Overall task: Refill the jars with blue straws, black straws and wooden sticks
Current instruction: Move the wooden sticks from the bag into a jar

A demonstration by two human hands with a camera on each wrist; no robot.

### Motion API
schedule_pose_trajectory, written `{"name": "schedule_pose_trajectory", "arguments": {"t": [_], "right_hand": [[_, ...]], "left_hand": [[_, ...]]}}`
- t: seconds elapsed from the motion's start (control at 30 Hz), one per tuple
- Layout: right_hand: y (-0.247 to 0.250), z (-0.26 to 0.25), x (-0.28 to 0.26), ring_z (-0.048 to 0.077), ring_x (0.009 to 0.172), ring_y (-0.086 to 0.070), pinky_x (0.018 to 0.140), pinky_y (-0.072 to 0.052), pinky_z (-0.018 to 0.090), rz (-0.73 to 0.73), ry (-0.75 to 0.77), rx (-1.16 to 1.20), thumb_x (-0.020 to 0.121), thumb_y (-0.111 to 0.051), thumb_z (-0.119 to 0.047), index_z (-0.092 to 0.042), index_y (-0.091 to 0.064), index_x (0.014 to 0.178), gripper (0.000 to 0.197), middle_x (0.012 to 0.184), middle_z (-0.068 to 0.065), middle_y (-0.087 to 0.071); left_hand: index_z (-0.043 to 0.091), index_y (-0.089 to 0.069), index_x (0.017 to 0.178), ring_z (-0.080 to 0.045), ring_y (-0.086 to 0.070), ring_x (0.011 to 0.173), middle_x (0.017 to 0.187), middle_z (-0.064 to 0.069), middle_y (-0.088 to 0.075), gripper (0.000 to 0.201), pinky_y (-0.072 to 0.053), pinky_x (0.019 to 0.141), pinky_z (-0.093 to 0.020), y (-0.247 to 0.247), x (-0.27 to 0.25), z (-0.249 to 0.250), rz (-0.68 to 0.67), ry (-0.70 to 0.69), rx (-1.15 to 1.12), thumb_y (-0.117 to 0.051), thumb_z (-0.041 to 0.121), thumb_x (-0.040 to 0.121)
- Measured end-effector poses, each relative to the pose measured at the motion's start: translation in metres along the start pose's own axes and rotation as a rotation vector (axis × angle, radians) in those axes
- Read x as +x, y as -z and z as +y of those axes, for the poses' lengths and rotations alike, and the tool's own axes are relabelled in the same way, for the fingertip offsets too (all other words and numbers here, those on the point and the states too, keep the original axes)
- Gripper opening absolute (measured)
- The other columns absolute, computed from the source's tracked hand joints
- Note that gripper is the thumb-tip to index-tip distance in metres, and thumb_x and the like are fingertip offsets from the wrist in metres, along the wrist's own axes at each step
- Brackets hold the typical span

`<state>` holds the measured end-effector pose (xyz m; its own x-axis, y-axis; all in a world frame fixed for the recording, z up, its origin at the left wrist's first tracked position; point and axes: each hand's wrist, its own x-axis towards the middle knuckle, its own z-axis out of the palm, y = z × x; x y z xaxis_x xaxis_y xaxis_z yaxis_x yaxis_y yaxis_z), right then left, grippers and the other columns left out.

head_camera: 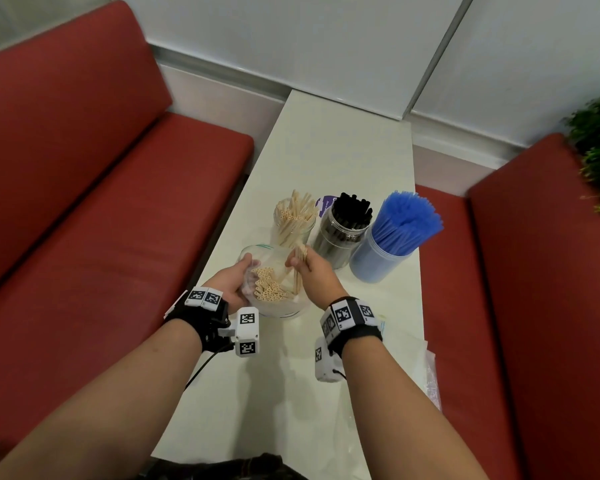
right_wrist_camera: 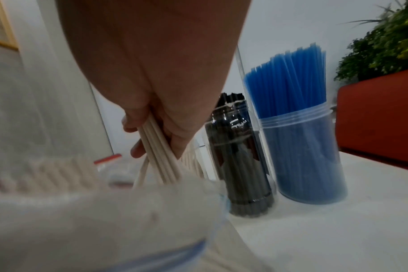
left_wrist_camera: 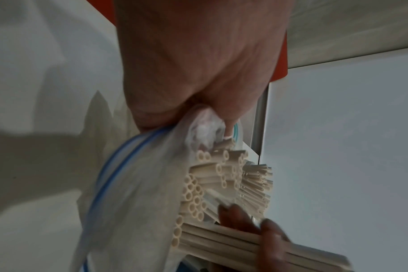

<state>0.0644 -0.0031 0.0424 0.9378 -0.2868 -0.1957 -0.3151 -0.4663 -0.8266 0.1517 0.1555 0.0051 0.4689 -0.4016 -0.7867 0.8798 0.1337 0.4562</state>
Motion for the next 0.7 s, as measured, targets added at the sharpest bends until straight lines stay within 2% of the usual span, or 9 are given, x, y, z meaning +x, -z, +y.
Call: {"name": "schedule_pose_trajectory", "arguments": {"t": [0.1,0.17,0.23,0.33,0.4,0.5,0.53,0.6,0.7], "right_hand": [[0.011,-0.016,0.01,0.012,0.09,-0.06,0.085,-0.044,0.03,0.081,0.012,0.131,0.108,-0.043,-0.02,-0.011,-0.056,0.11,0.016,0.095,0.0,-0.066],[0.016,-0.024,0.017,0.016,0.089,-0.061,0.091,-0.047,0.034,0.041,0.022,0.152,0.108,-0.042,-0.018,-0.009,-0.053,0.109,0.014,0.089,0.0,-0.064],[0.017,-0.026,0.02,0.015,0.09,-0.062,0.094,-0.048,0.035,-0.004,0.001,0.18,0.108,-0.041,-0.017,-0.006,-0.051,0.113,0.015,0.09,-0.001,-0.064],[0.017,-0.03,0.022,0.006,0.091,-0.063,0.093,-0.044,0.03,0.05,0.01,0.248,0.108,-0.042,-0.018,-0.011,-0.054,0.112,0.015,0.093,-0.003,-0.066],[0.02,-0.037,0.026,0.012,0.102,-0.064,0.102,-0.044,0.036,0.07,0.016,0.277,0.108,-0.042,-0.018,-0.017,-0.055,0.106,0.013,0.096,-0.004,-0.068],[0.03,-0.054,0.033,0.027,0.113,-0.062,0.11,-0.041,0.048,0.056,-0.003,0.27,0.108,-0.042,-0.02,-0.02,-0.056,0.099,0.017,0.098,0.001,-0.07],[0.035,-0.06,0.035,0.03,0.111,-0.063,0.109,-0.042,0.049,0.056,0.005,0.269,0.108,-0.042,-0.02,-0.02,-0.056,0.097,0.018,0.096,0.003,-0.07],[0.049,-0.075,0.039,0.026,0.096,-0.066,0.101,-0.048,0.047,0.088,0.066,0.317,0.108,-0.042,-0.017,-0.019,-0.055,0.096,0.018,0.087,0.002,-0.069],[0.073,-0.103,0.053,0.021,0.086,-0.069,0.089,-0.054,0.039,0.242,0.198,0.46,0.107,-0.039,-0.014,-0.02,-0.051,0.1,0.016,0.076,-0.004,-0.064]], "left_hand": [[0.017,-0.06,0.1,-0.031,-0.066,0.089,0.1,-0.015,-0.069,0.032,-0.05,0.083,-0.049,0.001,0.0,-0.002,0.0,-0.001,0.009,-0.048,0.046,0.105],[0.017,-0.061,0.101,-0.03,-0.067,0.088,0.098,-0.014,-0.07,0.033,-0.051,0.082,-0.047,0.001,0.0,-0.001,0.006,-0.005,0.03,-0.048,0.047,0.105],[0.018,-0.062,0.102,-0.031,-0.068,0.09,0.1,-0.014,-0.071,0.033,-0.051,0.087,-0.047,0.002,0.002,-0.001,0.01,-0.006,0.042,-0.048,0.048,0.104],[0.019,-0.063,0.106,-0.031,-0.069,0.09,0.104,-0.014,-0.07,0.035,-0.054,0.074,-0.045,0.005,0.003,0.001,-0.002,0.001,0.074,-0.049,0.051,0.103],[0.019,-0.063,0.111,-0.03,-0.068,0.088,0.104,-0.013,-0.067,0.037,-0.054,0.073,-0.044,0.008,0.004,0.003,0.003,0.0,0.096,-0.049,0.052,0.103],[0.019,-0.061,0.118,-0.031,-0.064,0.1,0.114,-0.014,-0.06,0.039,-0.053,0.087,-0.048,0.008,0.01,0.006,0.008,-0.002,0.114,-0.049,0.053,0.103],[0.019,-0.062,0.116,-0.031,-0.064,0.1,0.114,-0.014,-0.061,0.039,-0.054,0.086,-0.048,0.007,0.01,0.007,0.006,-0.002,0.113,-0.048,0.054,0.103],[0.02,-0.062,0.109,-0.029,-0.064,0.091,0.107,-0.012,-0.064,0.037,-0.054,0.083,-0.046,0.006,0.012,0.009,0.009,-0.003,0.106,-0.047,0.054,0.103],[0.021,-0.063,0.103,-0.026,-0.062,0.083,0.097,-0.01,-0.062,0.035,-0.053,0.083,-0.045,0.007,0.017,0.012,0.025,-0.002,0.088,-0.049,0.054,0.103]]}}
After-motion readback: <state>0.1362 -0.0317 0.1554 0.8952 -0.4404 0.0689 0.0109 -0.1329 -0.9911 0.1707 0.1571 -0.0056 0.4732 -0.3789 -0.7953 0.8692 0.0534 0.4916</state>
